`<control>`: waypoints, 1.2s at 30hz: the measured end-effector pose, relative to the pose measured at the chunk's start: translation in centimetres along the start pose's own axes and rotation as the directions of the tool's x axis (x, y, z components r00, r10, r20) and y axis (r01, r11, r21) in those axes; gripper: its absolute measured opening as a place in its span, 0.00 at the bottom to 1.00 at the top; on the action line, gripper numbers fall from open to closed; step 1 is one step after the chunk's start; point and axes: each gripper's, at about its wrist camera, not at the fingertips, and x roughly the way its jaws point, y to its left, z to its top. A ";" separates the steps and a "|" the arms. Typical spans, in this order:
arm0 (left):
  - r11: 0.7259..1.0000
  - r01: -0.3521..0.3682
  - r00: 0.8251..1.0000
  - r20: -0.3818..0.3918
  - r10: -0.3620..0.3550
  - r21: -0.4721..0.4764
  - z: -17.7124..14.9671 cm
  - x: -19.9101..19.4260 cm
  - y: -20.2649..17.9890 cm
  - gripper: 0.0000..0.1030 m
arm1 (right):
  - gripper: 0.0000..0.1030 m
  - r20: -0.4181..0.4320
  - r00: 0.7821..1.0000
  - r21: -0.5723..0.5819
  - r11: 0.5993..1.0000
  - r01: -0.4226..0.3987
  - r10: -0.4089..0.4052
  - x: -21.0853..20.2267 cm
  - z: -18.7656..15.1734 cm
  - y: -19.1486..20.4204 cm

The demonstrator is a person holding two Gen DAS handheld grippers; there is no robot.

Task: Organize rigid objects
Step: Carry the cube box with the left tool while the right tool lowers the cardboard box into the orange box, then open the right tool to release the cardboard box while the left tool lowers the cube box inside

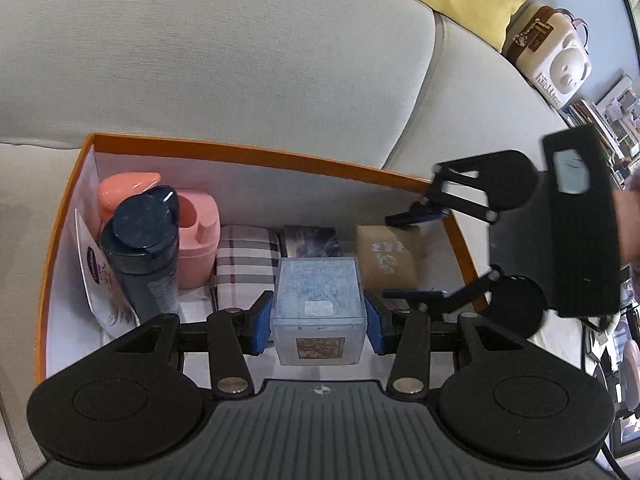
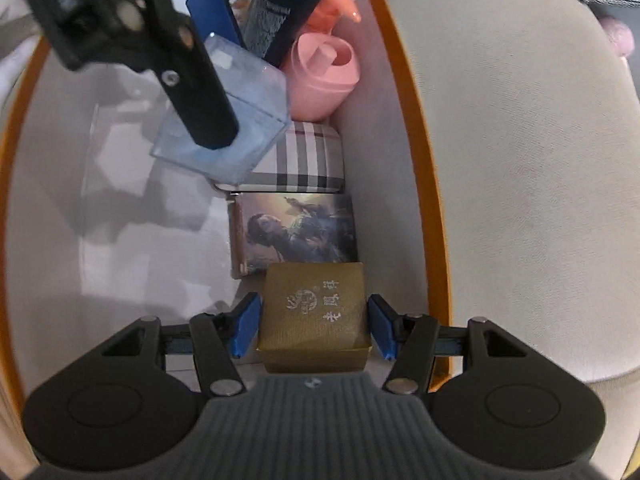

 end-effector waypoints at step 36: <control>0.998 0.005 0.994 -0.108 -0.012 -0.063 -0.1 5.1 -2.3 0.51 | 0.32 -0.002 0.988 0.136 0.979 0.152 -0.154 -2.8 0.0 1.8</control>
